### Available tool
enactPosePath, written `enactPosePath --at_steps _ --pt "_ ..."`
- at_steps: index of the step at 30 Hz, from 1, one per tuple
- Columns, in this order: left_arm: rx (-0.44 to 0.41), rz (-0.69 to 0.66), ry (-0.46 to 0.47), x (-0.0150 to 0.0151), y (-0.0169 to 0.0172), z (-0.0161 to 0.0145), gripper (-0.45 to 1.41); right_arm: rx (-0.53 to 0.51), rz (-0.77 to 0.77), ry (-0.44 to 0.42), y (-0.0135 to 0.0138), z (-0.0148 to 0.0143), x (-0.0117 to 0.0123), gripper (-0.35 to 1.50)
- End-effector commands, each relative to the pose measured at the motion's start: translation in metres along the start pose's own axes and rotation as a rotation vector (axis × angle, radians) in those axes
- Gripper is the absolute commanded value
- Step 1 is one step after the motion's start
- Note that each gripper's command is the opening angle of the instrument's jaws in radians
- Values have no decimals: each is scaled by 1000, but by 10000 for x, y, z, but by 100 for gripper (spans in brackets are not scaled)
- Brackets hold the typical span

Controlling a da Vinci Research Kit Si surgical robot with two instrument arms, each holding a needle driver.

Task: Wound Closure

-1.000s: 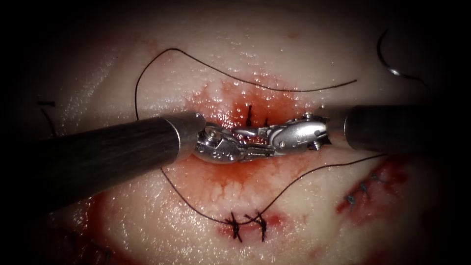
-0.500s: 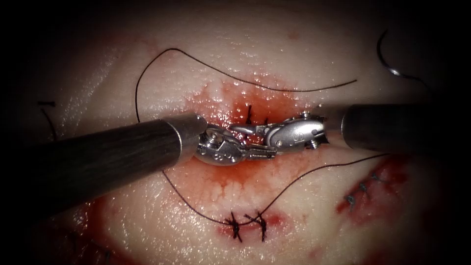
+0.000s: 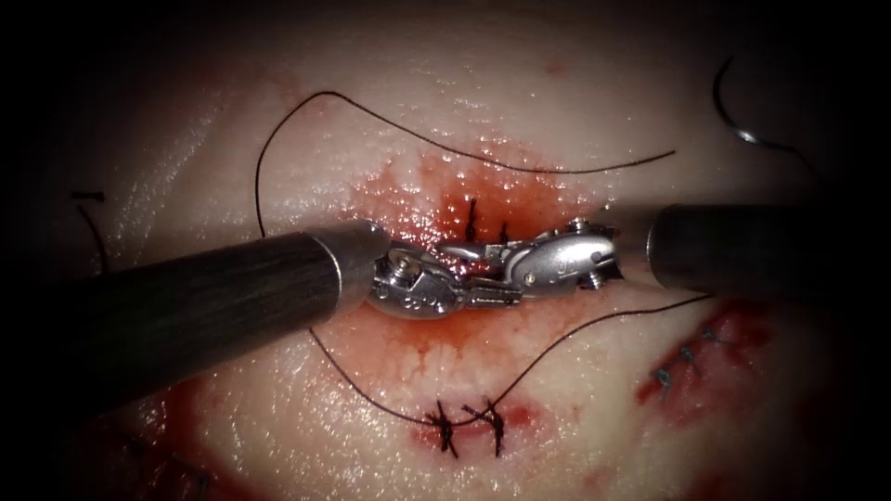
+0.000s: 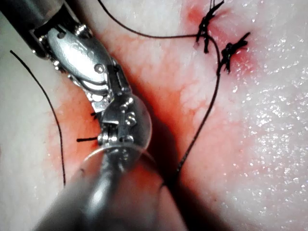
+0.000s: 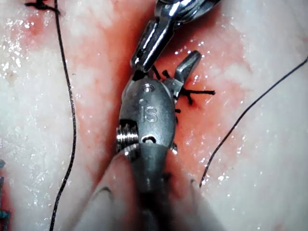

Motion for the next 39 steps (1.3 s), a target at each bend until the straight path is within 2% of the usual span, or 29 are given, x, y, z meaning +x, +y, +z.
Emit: enactPosePath --at_steps 1,6,10,13,15,16,18,21,26,27,28,31,33,35,37,38,39 --pt "10 0 3 -3 -2 4 2 1 8 9 0 -4 1 147" --pt "49 -11 -3 8 -11 -16 12 13 28 25 7 -42 18 147" --pt "121 -41 -12 23 -32 -50 17 7 44 10 18 -80 26 148" --pt "205 -35 -18 34 -52 -86 4 -8 57 -5 29 -104 25 148" --pt "267 -40 -24 38 -63 -112 -16 -23 60 -11 31 -113 22 148" --pt "304 -47 -27 38 -69 -128 -33 -28 59 -14 31 -115 20 148" --pt "345 -55 -48 36 -75 -152 -43 -36 56 -23 29 -117 15 148" --pt "378 -92 -97 28 -78 -188 -20 -37 51 -24 27 -115 11 148" --pt "433 -141 -214 3 -71 -237 -5 -39 51 -25 26 -113 12 148" --pt "446 -149 -238 -4 -68 -244 -13 -39 51 -25 26 -112 12 147" --pt "473 -164 -292 -21 -60 -257 -40 -39 51 -25 26 -113 12 147" --pt "493 -192 -445 -51 -45 -271 -45 -38 51 -25 26 -113 12 145" --pt "507 -233 -461 -70 -35 -275 -42 -38 51 -25 26 -114 12 145" --pt "524 -280 -460 -94 -23 -280 -18 -38 51 -24 26 -113 12 145" --pt "551 -328 -467 -113 -15 -283 -27 -38 50 -25 26 -113 12 145" --pt "567 -364 -464 -124 -11 -285 -37 -38 56 -25 25 -113 12 145" --pt "587 -420 -452 -136 -6 -286 -37 -38 56 -25 25 -113 11 143"
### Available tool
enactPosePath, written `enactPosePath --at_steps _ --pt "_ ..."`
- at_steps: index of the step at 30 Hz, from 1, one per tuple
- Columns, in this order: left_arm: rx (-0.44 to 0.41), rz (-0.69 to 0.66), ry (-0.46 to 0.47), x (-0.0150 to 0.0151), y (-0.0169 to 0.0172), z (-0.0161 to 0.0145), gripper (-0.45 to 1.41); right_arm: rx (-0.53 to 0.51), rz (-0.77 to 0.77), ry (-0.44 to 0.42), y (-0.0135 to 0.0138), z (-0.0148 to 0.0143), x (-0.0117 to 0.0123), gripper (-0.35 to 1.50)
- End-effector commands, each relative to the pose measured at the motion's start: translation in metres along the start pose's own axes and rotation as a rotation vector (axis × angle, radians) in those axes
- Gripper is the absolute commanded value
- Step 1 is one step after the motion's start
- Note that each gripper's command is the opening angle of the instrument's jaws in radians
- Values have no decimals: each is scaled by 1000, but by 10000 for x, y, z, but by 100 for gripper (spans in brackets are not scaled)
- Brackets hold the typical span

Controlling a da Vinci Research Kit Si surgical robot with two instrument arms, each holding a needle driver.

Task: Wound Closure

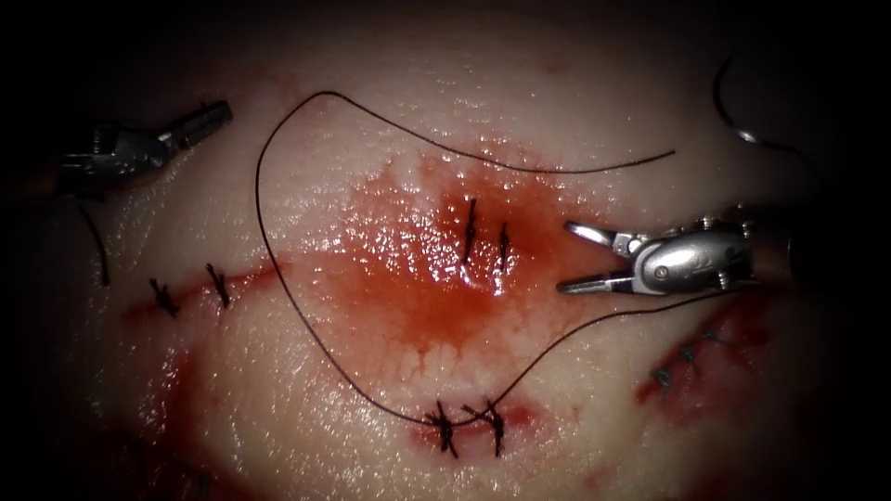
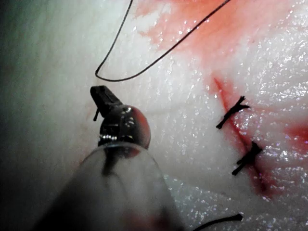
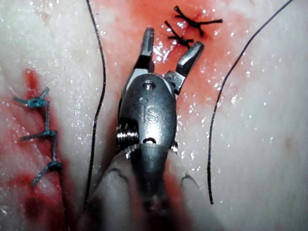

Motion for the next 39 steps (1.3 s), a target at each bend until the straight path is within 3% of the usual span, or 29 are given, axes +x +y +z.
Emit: enactPosePath --at_steps 1,5,8,16,20,22,26,29,33,39 --pt "0 -34 7 -11 1 12 -37 0 3 2 -5 8 -4 143" --pt "-7 -215 7 -51 5 32 -35 -1 13 1 -7 9 -5 143" --pt "-78 -341 24 -71 13 49 -35 -1 17 0 -9 10 -5 141" --pt "-146 -521 89 -95 36 89 -16 -3 31 -2 -13 13 -6 141" --pt "-192 -600 70 -105 53 101 12 -3 31 -2 -15 13 -4 141" --pt "-219 -650 25 -111 64 101 44 -3 37 -3 -15 14 -4 141" --pt "-273 -666 -95 -120 84 94 88 -4 37 -3 -16 15 -3 141" --pt "-311 -692 -171 -127 97 84 95 -4 43 -3 -17 15 -2 141" --pt "-319 -709 -200 -128 108 66 81 -4 43 -4 -18 15 -1 141" --pt "-354 -735 -206 -100 122 39 66 -5 49 -4 -17 16 0 141"
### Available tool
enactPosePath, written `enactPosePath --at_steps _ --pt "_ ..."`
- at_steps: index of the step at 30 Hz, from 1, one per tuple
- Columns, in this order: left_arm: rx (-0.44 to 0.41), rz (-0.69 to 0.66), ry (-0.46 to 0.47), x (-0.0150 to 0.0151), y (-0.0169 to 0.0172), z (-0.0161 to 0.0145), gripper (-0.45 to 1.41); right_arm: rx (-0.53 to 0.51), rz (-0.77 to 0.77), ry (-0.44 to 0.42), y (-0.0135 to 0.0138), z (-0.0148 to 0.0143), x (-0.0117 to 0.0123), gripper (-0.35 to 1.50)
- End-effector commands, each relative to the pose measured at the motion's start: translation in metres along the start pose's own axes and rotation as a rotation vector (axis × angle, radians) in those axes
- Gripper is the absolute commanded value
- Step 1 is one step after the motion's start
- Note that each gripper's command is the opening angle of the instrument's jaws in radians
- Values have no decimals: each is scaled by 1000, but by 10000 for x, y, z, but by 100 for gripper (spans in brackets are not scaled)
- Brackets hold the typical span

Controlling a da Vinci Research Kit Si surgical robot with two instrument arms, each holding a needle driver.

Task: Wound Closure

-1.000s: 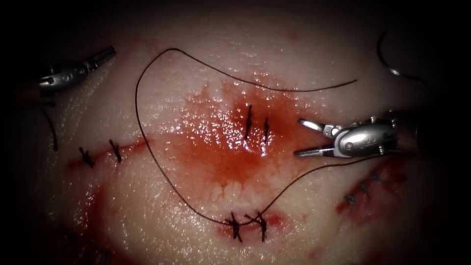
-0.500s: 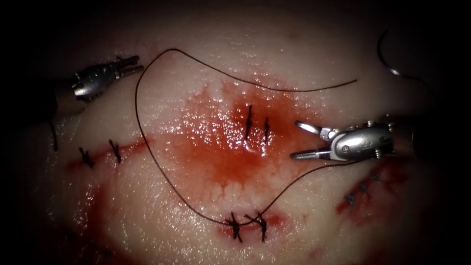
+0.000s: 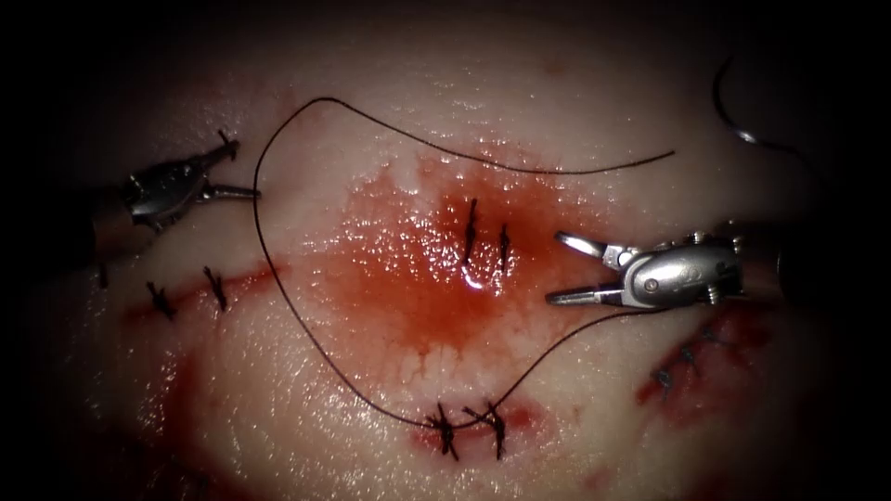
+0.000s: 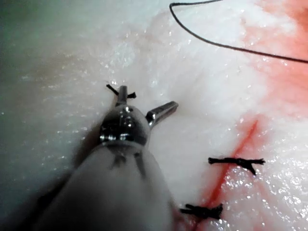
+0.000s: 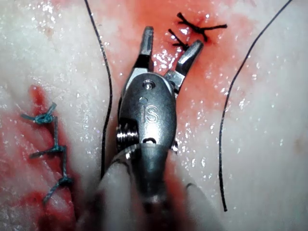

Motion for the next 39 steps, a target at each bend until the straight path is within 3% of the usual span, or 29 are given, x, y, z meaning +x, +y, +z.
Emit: enactPosePath --at_steps 1,8,19,26,31,33,39 --pt "-12 -2 -3 1 5 5 66 2 2 3 -5 7 -3 141" --pt "-43 -29 -10 6 43 -14 68 3 6 3 -4 7 1 141" --pt "-37 -24 -25 25 61 -39 85 3 7 3 -4 7 3 141" --pt "-78 -75 158 55 74 -53 83 2 6 3 -5 7 2 141" --pt "-114 -120 359 92 78 -69 85 5 10 6 -7 10 1 141" --pt "-111 -136 434 104 77 -75 95 7 8 7 -8 11 1 141" --pt "-127 -160 451 117 60 -66 100 8 13 9 -10 12 1 141"
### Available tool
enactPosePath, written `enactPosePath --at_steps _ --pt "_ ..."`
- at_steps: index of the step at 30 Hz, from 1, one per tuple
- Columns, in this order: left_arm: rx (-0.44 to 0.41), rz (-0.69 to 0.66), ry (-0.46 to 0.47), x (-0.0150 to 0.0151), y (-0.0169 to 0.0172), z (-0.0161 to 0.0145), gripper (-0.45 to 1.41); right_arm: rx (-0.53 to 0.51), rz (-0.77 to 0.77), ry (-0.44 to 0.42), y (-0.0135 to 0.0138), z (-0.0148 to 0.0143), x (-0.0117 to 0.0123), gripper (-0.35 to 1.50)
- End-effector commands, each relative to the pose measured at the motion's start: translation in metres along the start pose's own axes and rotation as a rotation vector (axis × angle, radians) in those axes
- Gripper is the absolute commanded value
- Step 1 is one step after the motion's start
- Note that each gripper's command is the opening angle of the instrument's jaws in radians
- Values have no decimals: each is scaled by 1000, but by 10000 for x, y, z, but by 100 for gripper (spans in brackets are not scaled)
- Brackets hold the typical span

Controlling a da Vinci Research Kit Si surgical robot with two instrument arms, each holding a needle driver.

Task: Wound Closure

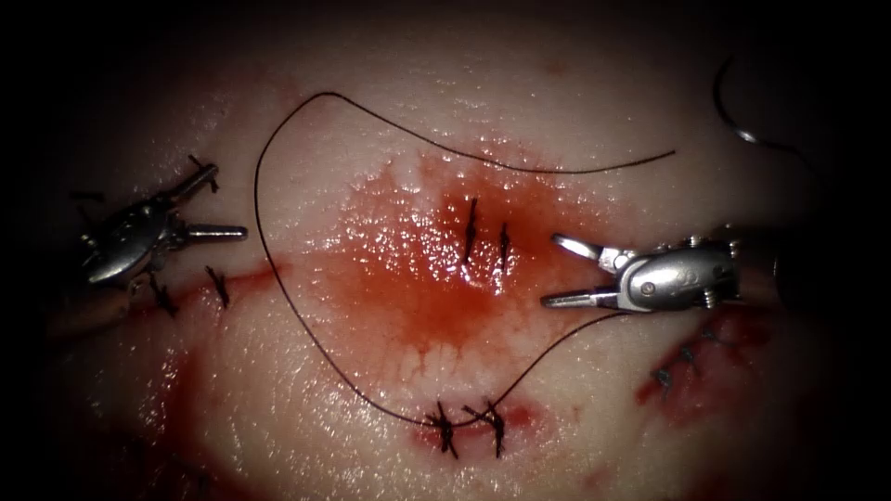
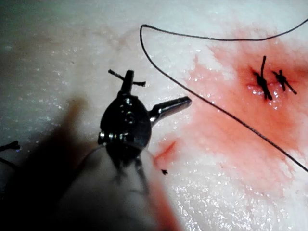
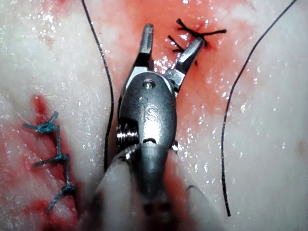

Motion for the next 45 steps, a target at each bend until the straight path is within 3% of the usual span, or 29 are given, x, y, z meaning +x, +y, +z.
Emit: enactPosePath --at_steps 1,8,15,21,25,32,45 --pt "-6 -2 -1 -7 -8 13 101 1 1 2 -5 8 -4 141" --pt "-16 -39 1 -36 -53 41 103 6 10 6 -9 12 -3 140" --pt "-45 -138 -99 -89 -78 61 105 7 14 8 -11 14 -4 140" --pt "-37 -177 -209 -126 -81 55 108 11 18 11 -14 16 -3 140" --pt "-50 -181 -251 -146 -77 32 106 11 19 11 -15 16 0 140" --pt "23 -174 -284 -141 -66 -7 105 11 22 11 -14 16 3 140" --pt "54 -174 -300 -113 -31 -18 103 10 23 11 -14 16 4 140"
